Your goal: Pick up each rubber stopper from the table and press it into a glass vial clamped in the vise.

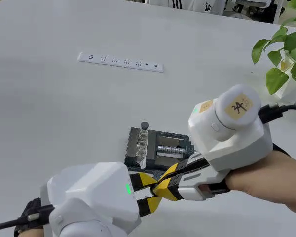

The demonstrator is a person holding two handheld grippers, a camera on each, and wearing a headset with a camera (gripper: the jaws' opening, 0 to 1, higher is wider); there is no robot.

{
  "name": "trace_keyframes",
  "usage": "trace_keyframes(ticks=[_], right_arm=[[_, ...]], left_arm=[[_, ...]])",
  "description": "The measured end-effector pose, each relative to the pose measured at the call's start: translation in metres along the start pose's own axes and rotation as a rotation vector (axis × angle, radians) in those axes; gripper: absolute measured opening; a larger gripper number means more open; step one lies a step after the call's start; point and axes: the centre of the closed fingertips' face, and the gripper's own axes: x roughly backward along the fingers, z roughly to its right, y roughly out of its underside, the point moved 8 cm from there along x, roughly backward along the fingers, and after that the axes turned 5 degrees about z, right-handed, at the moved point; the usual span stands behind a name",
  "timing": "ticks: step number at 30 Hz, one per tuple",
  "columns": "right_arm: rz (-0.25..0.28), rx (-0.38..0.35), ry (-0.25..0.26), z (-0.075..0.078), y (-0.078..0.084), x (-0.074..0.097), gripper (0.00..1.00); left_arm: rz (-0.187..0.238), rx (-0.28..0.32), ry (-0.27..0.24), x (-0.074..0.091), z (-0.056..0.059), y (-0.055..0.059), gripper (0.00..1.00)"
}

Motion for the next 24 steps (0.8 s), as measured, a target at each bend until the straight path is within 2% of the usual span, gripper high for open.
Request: trace_keyframes(ticks=[8,13,15,17,18,19,20,21,22,24], right_arm=[[0.015,-0.013,-0.016,0.002,0.000,0.000,0.04],[0.018,-0.014,-0.018,0.003,0.001,0.003,0.09],[0.053,-0.062,-0.039,0.004,0.000,0.006,0.13],[0.095,-0.138,-0.083,0.006,-0.001,0.012,0.14],[0.122,-0.174,-0.114,0.007,-0.001,0.014,0.13],[0.164,-0.250,-0.157,0.008,-0.002,0.017,0.13],[0.179,-0.296,-0.188,0.008,-0.001,0.020,0.13],[0.211,-0.307,-0.199,0.010,-0.002,0.022,0.13],[0.242,-0.349,-0.225,0.012,-0.001,0.025,0.14],[0.257,-0.405,-0.274,0.010,0.001,0.029,0.15]], left_arm=[[0.001,-0.013,0.000,0.002,0.000,0.000,0.08],[0.000,-0.017,-0.004,0.004,-0.001,0.000,0.08],[0.005,-0.023,-0.010,0.005,-0.001,0.000,0.08],[0.023,-0.022,-0.014,0.007,-0.003,-0.002,0.07],[0.037,-0.018,-0.012,0.008,-0.003,-0.003,0.07],[0.065,-0.016,-0.007,0.009,-0.003,-0.007,0.07],[0.076,-0.018,-0.005,0.011,-0.004,-0.008,0.07],[0.087,-0.022,-0.001,0.012,-0.004,-0.010,0.07],[0.119,0.008,0.008,0.013,-0.004,-0.015,0.07],[0.133,-0.006,0.003,0.016,-0.006,-0.019,0.07]])
